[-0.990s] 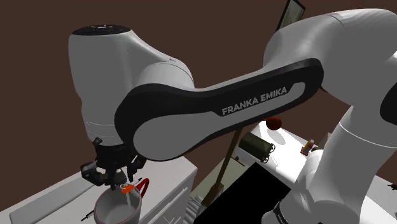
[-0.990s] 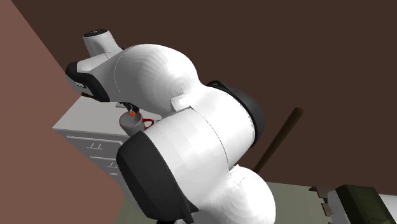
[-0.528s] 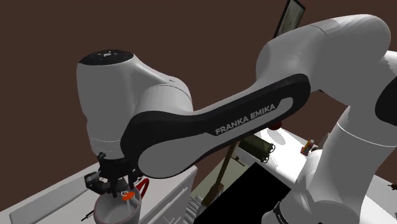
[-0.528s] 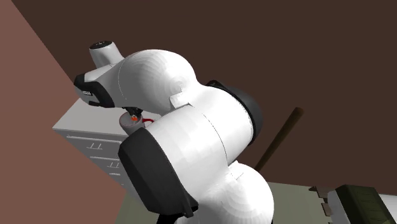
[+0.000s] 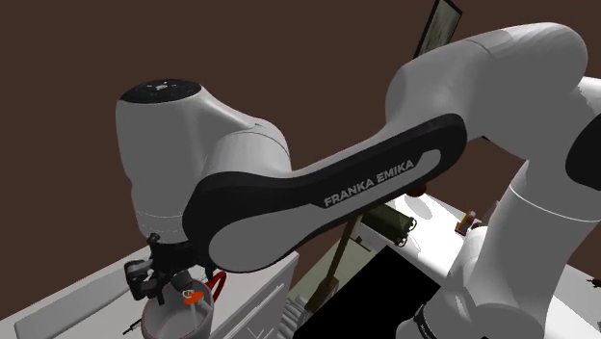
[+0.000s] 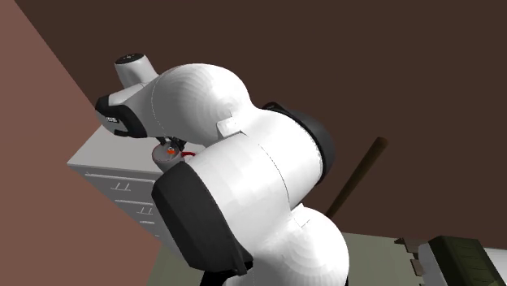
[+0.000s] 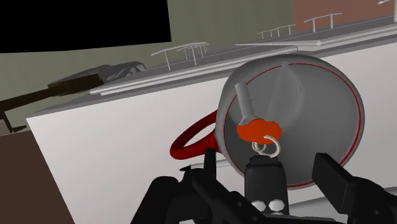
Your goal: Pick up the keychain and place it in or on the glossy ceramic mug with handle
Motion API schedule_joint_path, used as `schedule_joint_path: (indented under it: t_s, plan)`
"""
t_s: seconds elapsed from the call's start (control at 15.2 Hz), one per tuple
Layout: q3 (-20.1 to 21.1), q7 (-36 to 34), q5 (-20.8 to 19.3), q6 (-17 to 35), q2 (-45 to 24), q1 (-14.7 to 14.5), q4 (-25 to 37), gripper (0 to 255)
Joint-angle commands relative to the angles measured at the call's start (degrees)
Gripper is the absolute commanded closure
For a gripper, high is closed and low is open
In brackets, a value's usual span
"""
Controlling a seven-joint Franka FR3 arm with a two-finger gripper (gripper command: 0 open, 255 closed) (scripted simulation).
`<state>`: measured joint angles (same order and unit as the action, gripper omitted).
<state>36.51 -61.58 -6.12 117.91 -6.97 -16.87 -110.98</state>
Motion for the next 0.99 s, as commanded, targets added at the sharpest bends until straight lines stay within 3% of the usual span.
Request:
schedule_joint_path:
  t_s: [0.0,0.2,0.46,0.92]
  plan:
    - [0.0,0.0,0.0,0.0,-0.1,0.0,-0.1,0]
    - [0.0,0.1,0.0,0.1,0.0,0.0,-0.2,0]
    - [0.2,1.3,1.9,-6.7,2.3,0.3,4.7,0]
    - [0.2,1.3,1.9,-6.7,2.3,0.3,4.7,0]
